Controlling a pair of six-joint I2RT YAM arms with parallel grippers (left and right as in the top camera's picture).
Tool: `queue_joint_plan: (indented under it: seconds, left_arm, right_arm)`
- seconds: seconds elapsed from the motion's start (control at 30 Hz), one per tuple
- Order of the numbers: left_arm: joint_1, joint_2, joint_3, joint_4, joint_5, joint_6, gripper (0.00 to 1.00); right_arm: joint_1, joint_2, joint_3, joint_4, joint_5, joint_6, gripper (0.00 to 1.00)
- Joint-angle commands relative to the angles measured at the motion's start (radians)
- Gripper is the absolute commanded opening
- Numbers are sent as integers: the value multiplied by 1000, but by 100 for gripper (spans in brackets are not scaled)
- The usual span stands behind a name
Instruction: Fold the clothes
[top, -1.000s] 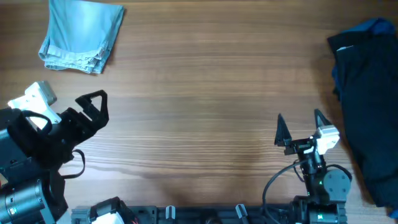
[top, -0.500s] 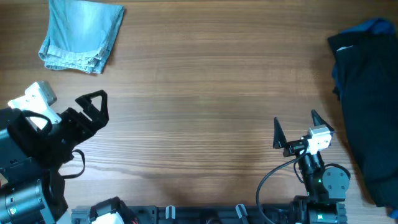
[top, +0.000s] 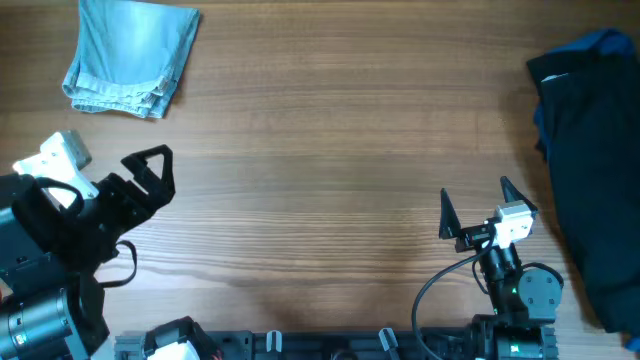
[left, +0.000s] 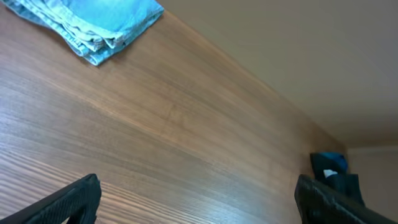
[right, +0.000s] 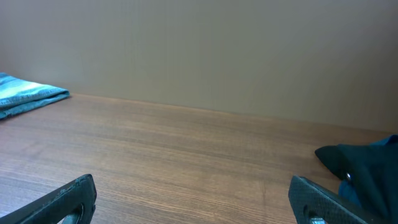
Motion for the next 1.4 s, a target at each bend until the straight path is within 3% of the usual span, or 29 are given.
queue_joint_plan:
  seconds: [0.0,0.13,0.3,0.57,0.73,1.03,1.37]
  left_arm:
    - [3,0,1,-15,22,19,100]
    - [-97,-58,-55,61,9,36,100]
    - [-221,-250,-305,288,-71,51,100]
    - [-351,-602,-883,863,-90,98,100]
    - [-393,-702,-1086,1102,-152,73,100]
    - [-394,-783,-1131,1109,-320,42,100]
    - [-394,-816,-1196,1156,-323,48,100]
  right_arm:
    - [3,-13,-2,6,-19,-18,100]
    - [3,-13,-2,5,-19,-18,99]
    - [3,-13,-2,5,-19,-18,100]
    - [3,-13,-2,5,-18,-18,100]
    - [3,-13,-2,5,-16,-18,100]
    - [3,-13,-2,5,-16,-18,100]
    - [3,-13,-2,5,-16,-18,100]
